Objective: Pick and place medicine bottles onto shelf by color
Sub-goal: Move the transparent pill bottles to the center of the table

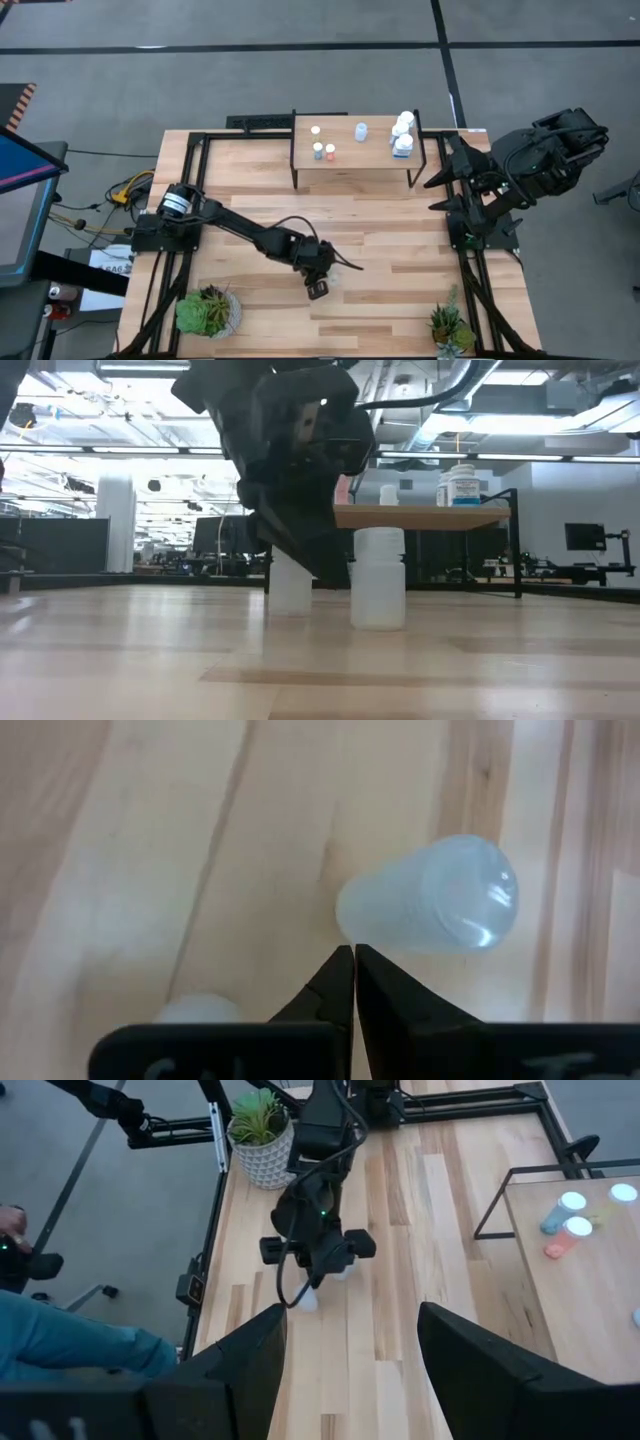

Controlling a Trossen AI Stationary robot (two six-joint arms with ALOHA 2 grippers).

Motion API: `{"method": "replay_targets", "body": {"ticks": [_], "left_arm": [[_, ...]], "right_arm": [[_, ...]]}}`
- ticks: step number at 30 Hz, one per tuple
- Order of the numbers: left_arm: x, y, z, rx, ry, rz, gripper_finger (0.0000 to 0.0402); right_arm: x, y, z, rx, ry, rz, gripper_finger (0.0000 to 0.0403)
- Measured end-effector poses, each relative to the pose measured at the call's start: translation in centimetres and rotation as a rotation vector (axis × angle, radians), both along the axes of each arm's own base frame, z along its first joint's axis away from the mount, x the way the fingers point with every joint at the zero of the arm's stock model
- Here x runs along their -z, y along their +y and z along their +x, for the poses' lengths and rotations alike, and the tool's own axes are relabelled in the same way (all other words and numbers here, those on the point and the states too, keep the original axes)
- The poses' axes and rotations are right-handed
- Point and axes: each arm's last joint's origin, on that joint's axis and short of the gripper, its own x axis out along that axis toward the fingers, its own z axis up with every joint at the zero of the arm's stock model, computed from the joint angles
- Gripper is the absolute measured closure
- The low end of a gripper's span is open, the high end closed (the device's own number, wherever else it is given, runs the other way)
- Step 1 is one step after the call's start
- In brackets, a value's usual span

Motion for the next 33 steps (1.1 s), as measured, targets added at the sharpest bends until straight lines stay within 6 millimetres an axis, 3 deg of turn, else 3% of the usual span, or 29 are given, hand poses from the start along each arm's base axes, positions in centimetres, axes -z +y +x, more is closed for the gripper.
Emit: {"method": "replay_targets", "body": {"ticks": [5, 10, 13, 17, 25, 33], "left_arm": [[-0.4, 0.8, 0.2, -0.003, 0.033, -0.006, 0.0401], [-3.5, 0.8, 0.5, 0.076, 0.14, 0.037, 0.0401], [-4.2, 0.6, -0.4, 0.161, 0.258, 0.032, 0.0401], [-3.8, 0.2, -1.7, 0.219, 0.369, 0.065, 0.0401], [-1.0, -0.3, -2.9, 0.268, 0.38, 0.056, 0.0401], [-0.2, 1.1, -2.0, 0.242, 0.291, 0.06, 0.0401]], "right_arm": [[0.0, 0.0, 0.0, -0.001, 0.0, -0.001, 0.0154], [0.0, 0.0, 0.0, -0.001, 0.0, -0.002, 0.0154], [0.0, 0.0, 0.0, -0.001, 0.0, -0.001, 0.0154], [0.0, 0.0, 0.0, -0.001, 0.0, -0.001, 0.0154], [-0.1, -0.1, -0.2, -0.001, -0.005, 0.002, 0.0154], [-0.2, -0.2, -0.6, 0.0, -0.013, 0.007, 0.0154]]}}
